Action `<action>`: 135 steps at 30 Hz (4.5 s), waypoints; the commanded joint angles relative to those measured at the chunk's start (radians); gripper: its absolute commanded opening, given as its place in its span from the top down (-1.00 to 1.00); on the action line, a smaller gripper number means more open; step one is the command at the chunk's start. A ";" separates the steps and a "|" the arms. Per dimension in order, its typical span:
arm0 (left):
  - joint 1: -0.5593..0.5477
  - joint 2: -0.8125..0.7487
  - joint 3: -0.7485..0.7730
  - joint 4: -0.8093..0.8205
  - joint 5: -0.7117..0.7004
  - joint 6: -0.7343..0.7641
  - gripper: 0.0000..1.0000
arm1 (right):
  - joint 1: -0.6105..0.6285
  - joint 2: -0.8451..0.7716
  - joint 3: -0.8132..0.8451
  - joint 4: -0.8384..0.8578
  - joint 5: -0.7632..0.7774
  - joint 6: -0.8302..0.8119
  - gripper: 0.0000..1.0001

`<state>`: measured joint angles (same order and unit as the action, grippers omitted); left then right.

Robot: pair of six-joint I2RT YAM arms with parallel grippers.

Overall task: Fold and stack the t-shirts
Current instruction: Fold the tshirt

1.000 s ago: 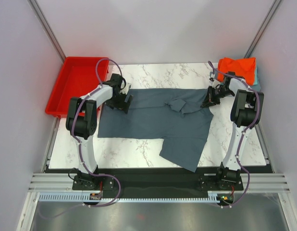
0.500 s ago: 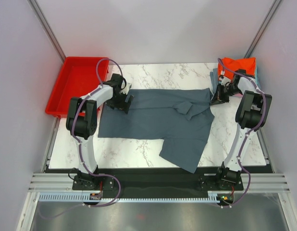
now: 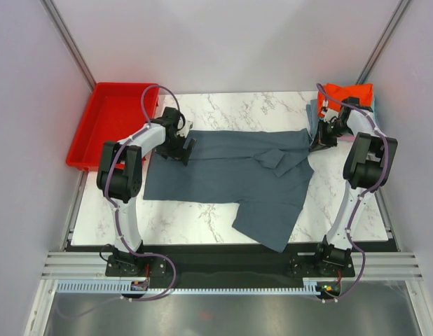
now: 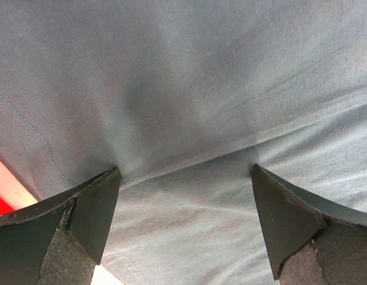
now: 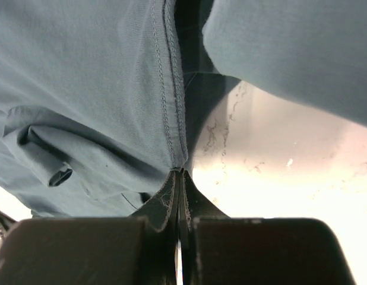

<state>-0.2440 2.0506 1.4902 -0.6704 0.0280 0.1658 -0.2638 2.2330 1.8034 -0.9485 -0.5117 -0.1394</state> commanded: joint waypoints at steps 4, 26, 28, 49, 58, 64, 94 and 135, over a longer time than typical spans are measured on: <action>-0.001 0.003 0.015 0.005 0.004 0.014 -0.99 | -0.014 -0.062 0.036 0.025 0.088 -0.017 0.57; -0.001 -0.010 0.015 0.002 0.043 -0.009 -0.99 | 0.109 -0.242 -0.352 -0.021 -0.160 -0.028 0.21; -0.001 -0.020 0.010 0.000 0.038 -0.005 -0.99 | 0.127 -0.217 -0.328 -0.007 -0.160 -0.012 0.21; -0.001 -0.058 -0.038 0.008 0.020 0.003 -0.99 | 0.195 -0.101 -0.271 0.059 -0.116 0.040 0.28; -0.001 -0.063 -0.036 0.008 0.020 0.003 -0.99 | 0.198 -0.130 -0.256 0.037 -0.097 0.023 1.00; -0.001 -0.063 -0.036 0.008 0.020 0.003 -0.99 | 0.166 -0.240 -0.295 -0.064 -0.093 -0.037 1.00; -0.001 -0.070 -0.024 0.022 0.032 0.006 -0.99 | 0.052 -0.179 0.060 -0.332 -0.085 -0.221 0.08; 0.092 0.318 0.372 -0.006 -0.108 0.057 -0.96 | 0.078 0.438 0.628 0.040 0.239 -0.057 1.00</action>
<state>-0.1398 2.2883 1.8603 -0.6983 -0.0006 0.1738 -0.1928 2.5874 2.3787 -1.0451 -0.3611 -0.2047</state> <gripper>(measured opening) 0.988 0.009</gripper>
